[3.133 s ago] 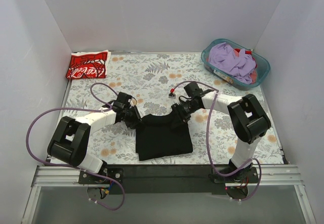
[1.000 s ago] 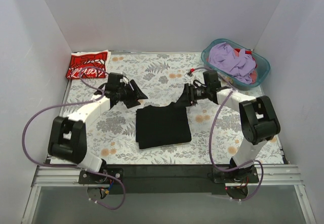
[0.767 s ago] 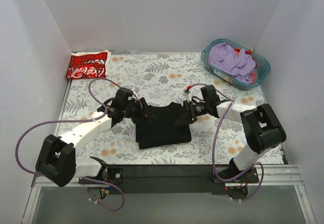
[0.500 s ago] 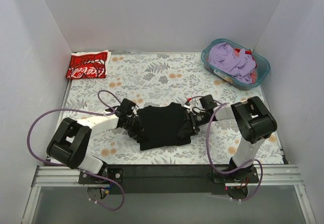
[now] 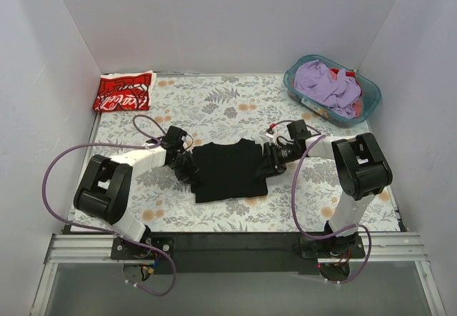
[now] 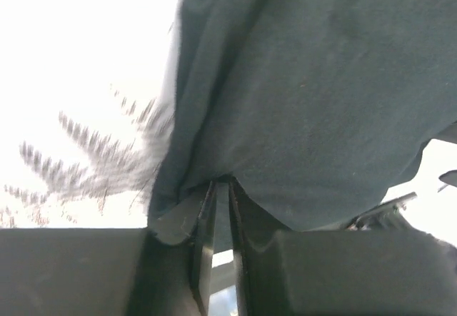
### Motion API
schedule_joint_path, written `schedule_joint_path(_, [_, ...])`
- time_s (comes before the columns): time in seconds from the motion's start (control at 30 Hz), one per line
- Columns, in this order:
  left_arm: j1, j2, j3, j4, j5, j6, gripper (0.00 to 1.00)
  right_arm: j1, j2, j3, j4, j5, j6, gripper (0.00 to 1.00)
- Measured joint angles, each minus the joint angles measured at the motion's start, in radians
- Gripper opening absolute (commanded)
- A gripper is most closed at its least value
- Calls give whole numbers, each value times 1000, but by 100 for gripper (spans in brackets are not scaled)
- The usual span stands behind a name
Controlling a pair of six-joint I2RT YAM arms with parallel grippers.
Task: Fold and stack the t-shirts
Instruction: Fold the tshirt
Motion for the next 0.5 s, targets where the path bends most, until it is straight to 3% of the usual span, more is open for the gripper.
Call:
schedule_joint_path(0.1, [3, 80, 99, -5, -32, 23, 18, -3, 18, 95, -5, 63, -21, 55])
schedule_joint_path(0.27, [6, 122, 198, 25, -120, 56, 43, -6, 24, 219, 17, 93, -23, 55])
schedule_joint_path(0.37, [10, 72, 195, 31, -170, 56, 54, 8, -6, 220, 50, 86, 23, 56])
schedule_joint_path(0.5, [13, -105, 151, 33, -247, 56, 60, 103, -112, 135, 192, 81, 158, 57])
